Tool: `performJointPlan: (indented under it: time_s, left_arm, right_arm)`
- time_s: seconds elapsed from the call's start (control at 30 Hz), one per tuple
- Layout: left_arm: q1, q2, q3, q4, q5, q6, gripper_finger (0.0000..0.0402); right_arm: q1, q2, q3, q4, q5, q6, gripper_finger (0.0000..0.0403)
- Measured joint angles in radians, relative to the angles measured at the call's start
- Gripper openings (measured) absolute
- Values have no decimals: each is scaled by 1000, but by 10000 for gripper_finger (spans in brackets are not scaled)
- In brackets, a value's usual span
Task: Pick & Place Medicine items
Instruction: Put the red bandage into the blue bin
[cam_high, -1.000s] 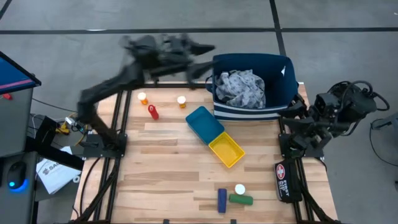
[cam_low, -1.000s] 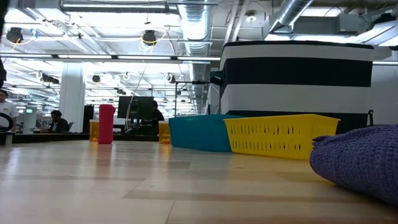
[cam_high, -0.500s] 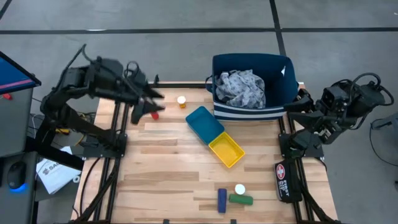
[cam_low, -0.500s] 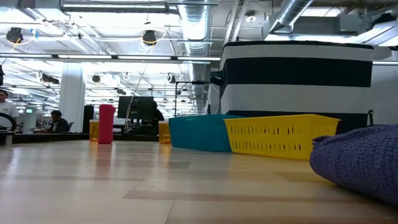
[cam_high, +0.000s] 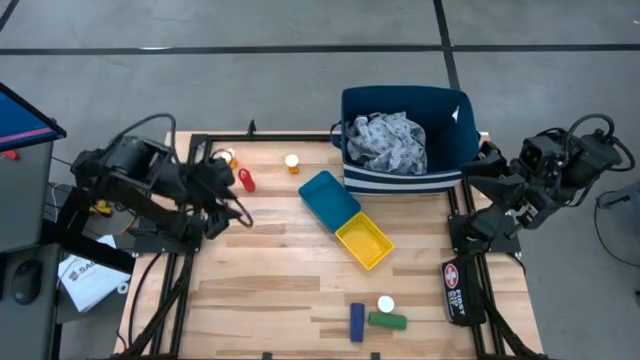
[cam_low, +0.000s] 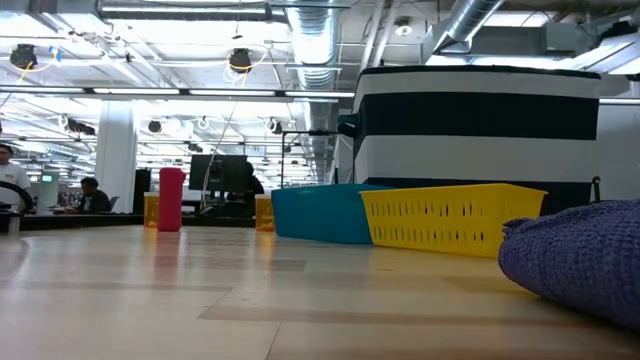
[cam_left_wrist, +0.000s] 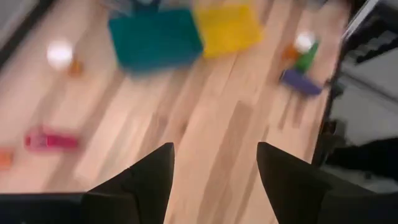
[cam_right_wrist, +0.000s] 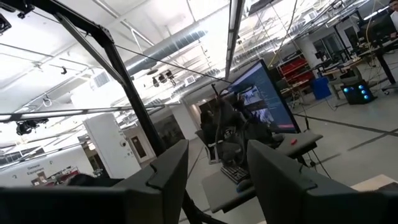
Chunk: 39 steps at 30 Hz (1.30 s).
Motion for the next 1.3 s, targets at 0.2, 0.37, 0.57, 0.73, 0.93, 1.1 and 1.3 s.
performJointPlan:
  time_s: [0.2, 0.37, 0.57, 0.73, 0.93, 1.1, 1.3]
  left_arm:
    - [9, -41, -227, 71, -42, -340, 220]
    - [56, -33, -424, 313, -49, -506, 226]
    - [221, -32, -579, 824, -71, -271, 245]
    - [467, -17, -598, 921, -35, -126, 261]
    - [672, -18, -578, 889, 32, 39, 283]
    - [732, -19, -523, 611, -20, 128, 304]
    - [733, -3, -516, 363, -38, 22, 338]
  right_arm:
    - [0, -1, 0, 0, 0, 0, 162]
    - [0, -1, 0, -1, 0, -1, 162]
    - [0, -1, 0, -3, -3, -8, 162]
    - [0, -1, 0, -3, -4, -20, 162]
    - [0, -1, 0, 0, -8, -25, 162]
    - [0, -1, 0, -1, -8, -20, 162]
    - [0, -1, 0, -9, -9, -18, 162]
